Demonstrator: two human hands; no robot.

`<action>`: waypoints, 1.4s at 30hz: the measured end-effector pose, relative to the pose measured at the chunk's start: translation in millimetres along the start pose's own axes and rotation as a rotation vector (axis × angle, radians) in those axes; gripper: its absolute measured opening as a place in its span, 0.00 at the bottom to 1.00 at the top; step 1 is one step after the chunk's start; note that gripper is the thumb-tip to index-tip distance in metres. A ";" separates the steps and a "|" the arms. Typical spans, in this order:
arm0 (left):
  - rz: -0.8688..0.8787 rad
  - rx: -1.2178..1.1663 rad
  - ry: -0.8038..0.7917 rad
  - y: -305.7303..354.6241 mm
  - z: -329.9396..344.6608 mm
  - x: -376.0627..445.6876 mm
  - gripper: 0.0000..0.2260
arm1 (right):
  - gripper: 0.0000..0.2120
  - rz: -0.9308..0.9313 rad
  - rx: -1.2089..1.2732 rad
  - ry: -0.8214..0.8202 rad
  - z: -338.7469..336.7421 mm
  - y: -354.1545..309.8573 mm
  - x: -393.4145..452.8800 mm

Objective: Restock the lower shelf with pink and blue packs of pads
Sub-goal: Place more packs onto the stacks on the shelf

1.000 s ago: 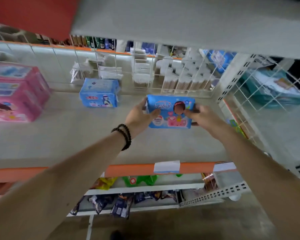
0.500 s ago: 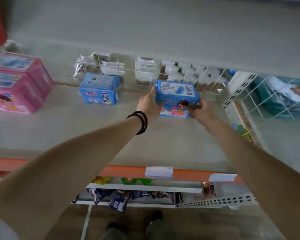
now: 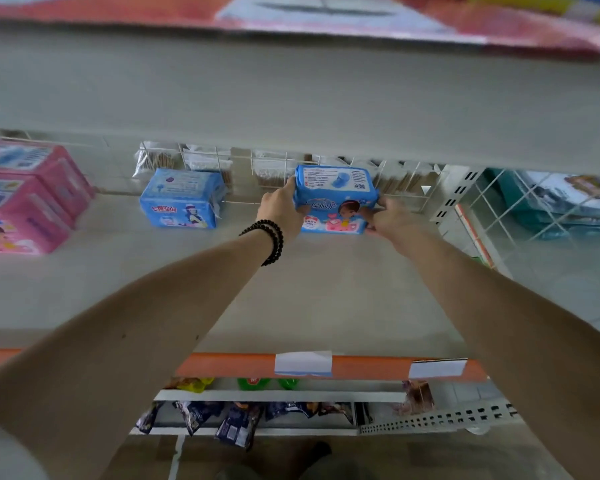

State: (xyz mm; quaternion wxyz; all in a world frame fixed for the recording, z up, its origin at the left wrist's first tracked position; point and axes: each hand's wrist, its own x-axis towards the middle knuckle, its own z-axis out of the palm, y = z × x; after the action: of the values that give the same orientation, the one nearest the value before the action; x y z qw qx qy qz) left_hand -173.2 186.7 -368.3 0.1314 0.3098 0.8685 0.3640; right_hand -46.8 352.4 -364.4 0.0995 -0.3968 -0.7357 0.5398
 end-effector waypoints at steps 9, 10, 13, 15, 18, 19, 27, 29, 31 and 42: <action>0.028 0.087 -0.040 -2.1 -4.8 1.2 0.23 | 0.14 -0.074 -0.070 0.040 -1.3 18.2 23.7; 0.018 0.087 -0.055 -3.5 -4.9 -0.9 0.23 | 0.15 -0.074 -0.087 0.051 -1.0 17.4 20.9; -0.016 0.126 -0.069 -7.1 -7.7 -12.6 0.22 | 0.20 -0.062 -0.111 0.111 2.3 2.9 -9.8; -0.043 0.143 -0.070 -10.1 -11.6 -21.5 0.23 | 0.24 -0.056 -0.140 0.161 4.5 1.9 -23.1; -0.016 0.204 -0.072 -12.6 -17.5 -38.2 0.25 | 0.26 -0.091 -0.240 0.196 10.3 1.3 -43.6; -0.002 0.235 -0.073 -12.3 -20.4 -44.2 0.27 | 0.26 -0.121 -0.279 0.204 13.2 0.7 -49.8; 0.282 0.365 -0.068 -14.8 -42.6 -89.3 0.30 | 0.31 -0.320 -0.454 0.279 40.9 -11.0 -124.8; 0.345 0.384 -0.070 -16.4 -45.9 -100.6 0.31 | 0.32 -0.346 -0.493 0.287 45.6 -12.4 -146.0; 0.391 0.419 -0.054 -16.4 -48.9 -114.0 0.31 | 0.34 -0.344 -0.543 0.280 48.7 -12.6 -164.9; 0.517 0.559 0.066 6.0 -73.4 -185.2 0.30 | 0.33 -0.533 -0.718 0.284 38.2 -19.0 -238.9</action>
State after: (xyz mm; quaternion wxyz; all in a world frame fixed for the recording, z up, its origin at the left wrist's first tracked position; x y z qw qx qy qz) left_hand -60.6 32.2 -312.1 -0.0826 0.5306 0.8312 0.1439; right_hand 81.1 157.9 -295.7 0.1907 -0.2732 -0.9313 0.1472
